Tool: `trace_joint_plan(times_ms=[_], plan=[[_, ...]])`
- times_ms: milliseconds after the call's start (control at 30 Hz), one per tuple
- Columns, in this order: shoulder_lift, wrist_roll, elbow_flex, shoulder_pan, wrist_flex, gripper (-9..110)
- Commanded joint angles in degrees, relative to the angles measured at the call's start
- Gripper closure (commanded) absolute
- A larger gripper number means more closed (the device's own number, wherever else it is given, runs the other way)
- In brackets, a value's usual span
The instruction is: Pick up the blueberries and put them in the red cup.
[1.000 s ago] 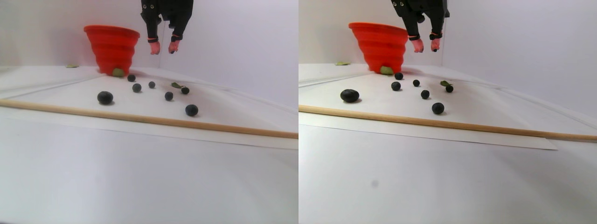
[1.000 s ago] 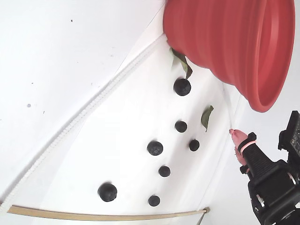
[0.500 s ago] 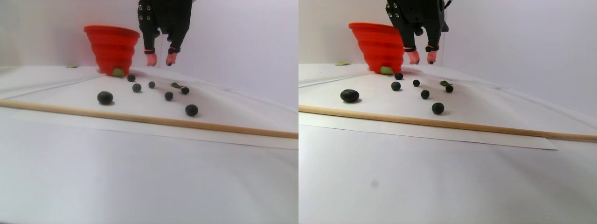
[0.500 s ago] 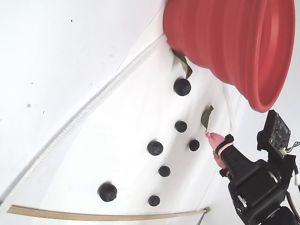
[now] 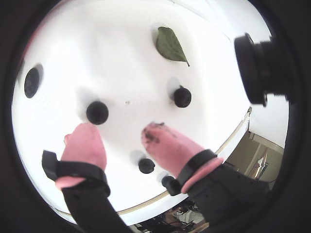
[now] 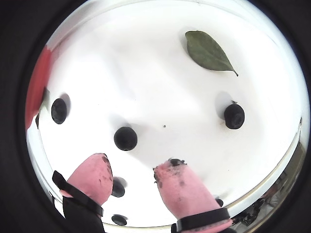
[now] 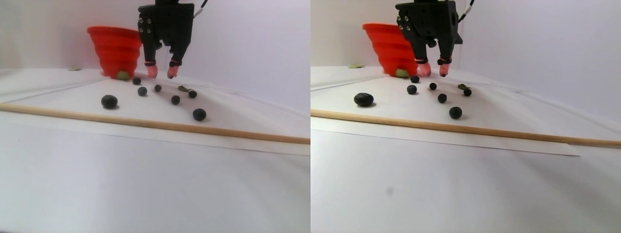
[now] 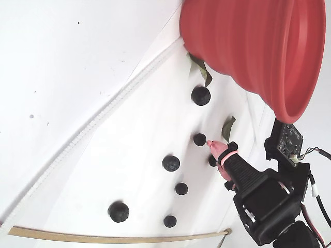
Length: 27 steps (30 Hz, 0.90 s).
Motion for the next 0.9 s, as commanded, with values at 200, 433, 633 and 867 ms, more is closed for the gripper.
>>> trace_joint_plan(times_ms=[200,433,633,867], plan=[[-2.55,1.49,-1.85,-0.18,-3.69,84],[-4.39,3.25,-3.25,-0.7,-4.92,83],[-5.45,4.22,-4.39,-1.23,-5.71,83],[-6.86,5.27,-6.33,-1.23,-6.77,83]])
